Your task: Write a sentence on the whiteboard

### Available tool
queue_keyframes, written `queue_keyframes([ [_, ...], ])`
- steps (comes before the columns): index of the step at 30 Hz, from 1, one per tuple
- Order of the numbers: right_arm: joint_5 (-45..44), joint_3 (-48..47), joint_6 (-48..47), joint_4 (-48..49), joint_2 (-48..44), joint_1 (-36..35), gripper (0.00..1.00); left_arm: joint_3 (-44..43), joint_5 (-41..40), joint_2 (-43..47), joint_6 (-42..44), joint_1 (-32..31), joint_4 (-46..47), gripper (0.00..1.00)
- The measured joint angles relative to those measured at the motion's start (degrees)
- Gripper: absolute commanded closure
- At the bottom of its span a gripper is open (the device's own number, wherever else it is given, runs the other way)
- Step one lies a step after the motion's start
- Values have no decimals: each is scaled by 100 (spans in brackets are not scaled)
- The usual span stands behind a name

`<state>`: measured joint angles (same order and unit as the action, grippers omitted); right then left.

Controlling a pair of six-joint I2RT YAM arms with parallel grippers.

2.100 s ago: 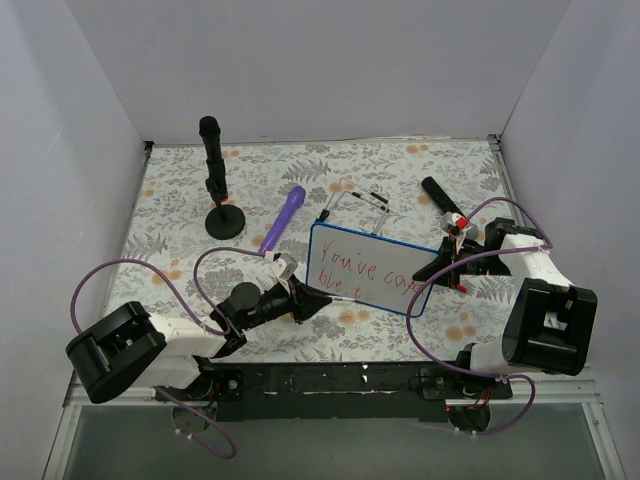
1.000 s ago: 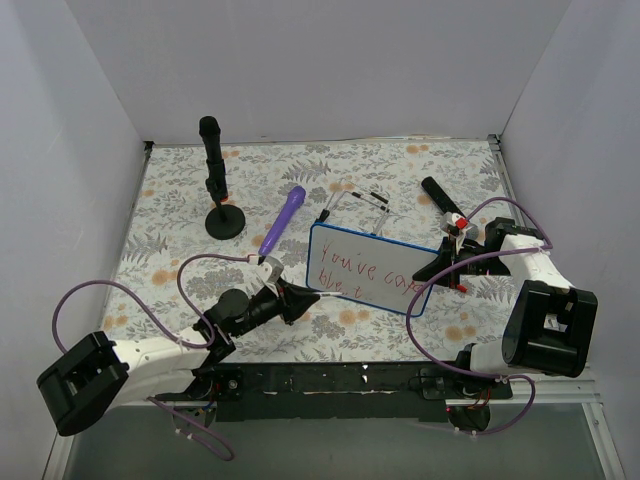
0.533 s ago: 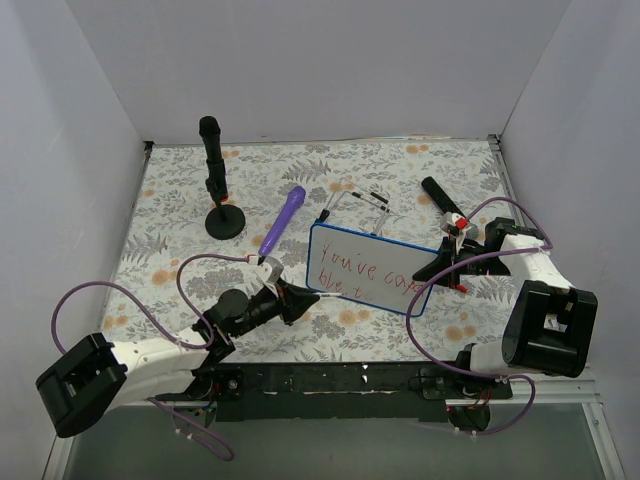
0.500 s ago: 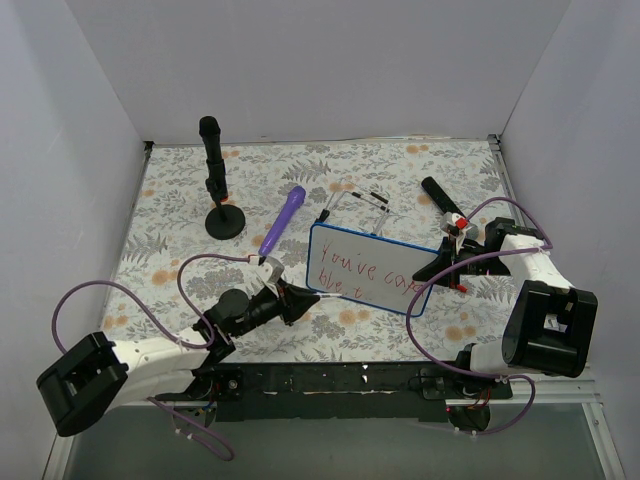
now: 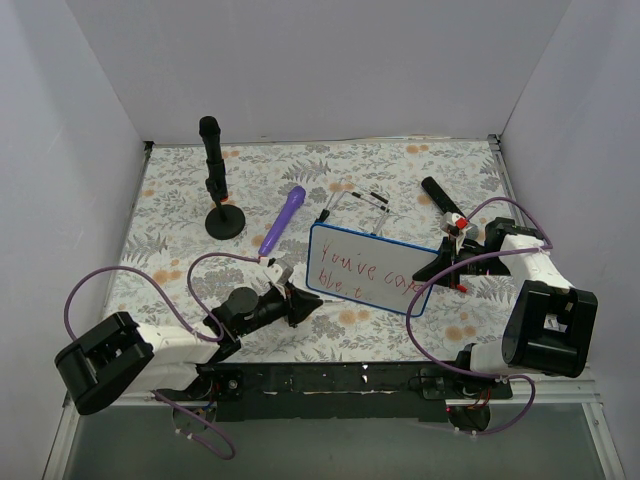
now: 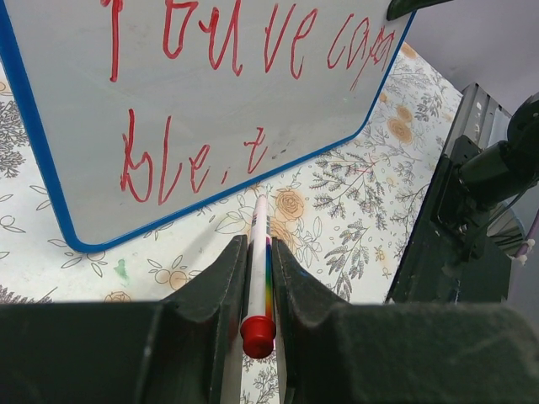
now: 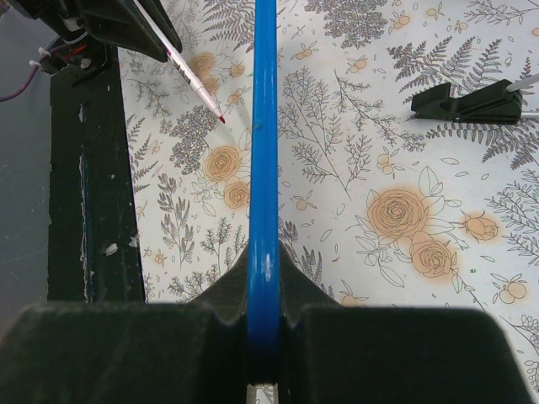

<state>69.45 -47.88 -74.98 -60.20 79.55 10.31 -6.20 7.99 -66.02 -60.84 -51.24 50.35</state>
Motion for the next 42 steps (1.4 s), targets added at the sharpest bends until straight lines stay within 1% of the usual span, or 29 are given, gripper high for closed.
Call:
queue_keyframes([
  [20,0,0,0,2,0,0,99,-20,2,-44,59,87,295,100],
  [31,0,0,-2,0,0,0,99,-420,2,-782,216,125,549,100],
  [42,0,0,-2,0,0,0,99,-446,52,-949,243,125,643,100],
])
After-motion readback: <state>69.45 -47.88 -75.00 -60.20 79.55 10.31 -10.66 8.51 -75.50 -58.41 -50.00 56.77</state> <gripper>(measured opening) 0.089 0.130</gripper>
